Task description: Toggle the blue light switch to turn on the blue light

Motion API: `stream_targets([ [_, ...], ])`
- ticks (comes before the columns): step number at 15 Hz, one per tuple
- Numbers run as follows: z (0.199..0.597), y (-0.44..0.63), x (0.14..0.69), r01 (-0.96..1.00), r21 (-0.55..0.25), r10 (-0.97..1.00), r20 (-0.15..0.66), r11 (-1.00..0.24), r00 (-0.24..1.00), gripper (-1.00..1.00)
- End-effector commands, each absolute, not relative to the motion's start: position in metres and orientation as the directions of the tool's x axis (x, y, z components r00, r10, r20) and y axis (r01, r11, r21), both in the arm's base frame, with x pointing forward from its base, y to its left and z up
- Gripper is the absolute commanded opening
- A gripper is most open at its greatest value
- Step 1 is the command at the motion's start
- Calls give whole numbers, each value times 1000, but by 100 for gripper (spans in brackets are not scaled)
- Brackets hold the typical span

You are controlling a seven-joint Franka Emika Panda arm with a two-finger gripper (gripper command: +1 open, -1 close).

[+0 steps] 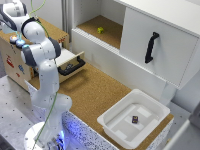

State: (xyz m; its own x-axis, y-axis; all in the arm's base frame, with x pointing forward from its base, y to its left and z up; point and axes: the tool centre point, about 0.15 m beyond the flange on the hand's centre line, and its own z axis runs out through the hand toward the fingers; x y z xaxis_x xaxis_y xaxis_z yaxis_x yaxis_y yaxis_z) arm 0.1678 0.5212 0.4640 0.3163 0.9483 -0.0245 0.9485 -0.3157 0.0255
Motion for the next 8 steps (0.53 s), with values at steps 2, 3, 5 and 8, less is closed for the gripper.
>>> stream_targets([
  [2, 575, 531, 168, 938, 91, 941, 81, -335, 328, -100],
  [3, 588, 531, 168, 937, 86, 938, 101, -339, 331, 100],
  [5, 588, 531, 174, 930, 91, 933, 90, -356, 348, 100],
  [8, 575, 532, 178, 923, 73, 924, 85, -378, 372, 100],
])
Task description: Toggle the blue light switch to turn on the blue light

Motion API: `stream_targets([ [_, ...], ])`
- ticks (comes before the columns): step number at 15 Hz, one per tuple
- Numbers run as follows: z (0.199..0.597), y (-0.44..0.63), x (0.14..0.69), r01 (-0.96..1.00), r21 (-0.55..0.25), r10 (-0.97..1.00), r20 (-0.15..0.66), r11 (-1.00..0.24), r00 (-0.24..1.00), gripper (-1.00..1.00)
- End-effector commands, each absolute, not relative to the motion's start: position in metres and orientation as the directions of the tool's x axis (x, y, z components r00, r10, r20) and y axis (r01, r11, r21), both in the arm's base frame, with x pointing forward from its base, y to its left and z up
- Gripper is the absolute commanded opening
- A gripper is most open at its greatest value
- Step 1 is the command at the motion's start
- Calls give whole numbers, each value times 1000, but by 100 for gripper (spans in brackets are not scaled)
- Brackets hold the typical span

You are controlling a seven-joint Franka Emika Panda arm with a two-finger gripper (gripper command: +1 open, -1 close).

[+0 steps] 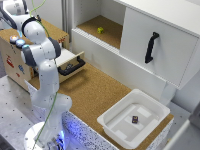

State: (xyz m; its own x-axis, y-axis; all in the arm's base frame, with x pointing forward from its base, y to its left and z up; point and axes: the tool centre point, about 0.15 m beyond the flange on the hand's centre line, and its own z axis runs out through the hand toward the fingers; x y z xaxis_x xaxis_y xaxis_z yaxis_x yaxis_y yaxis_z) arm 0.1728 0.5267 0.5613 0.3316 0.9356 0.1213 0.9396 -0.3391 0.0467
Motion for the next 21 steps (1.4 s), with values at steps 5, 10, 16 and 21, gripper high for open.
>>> stream_targets([
  [5, 559, 534, 190, 885, 37, 881, 128, -463, 456, 100],
  [10, 541, 496, 219, 764, 48, 763, 129, -643, 633, 100],
  [16, 528, 404, 249, 544, 54, 546, 122, -838, 829, 100],
  [21, 508, 322, 262, 412, 59, 415, 72, -909, 907, 100],
])
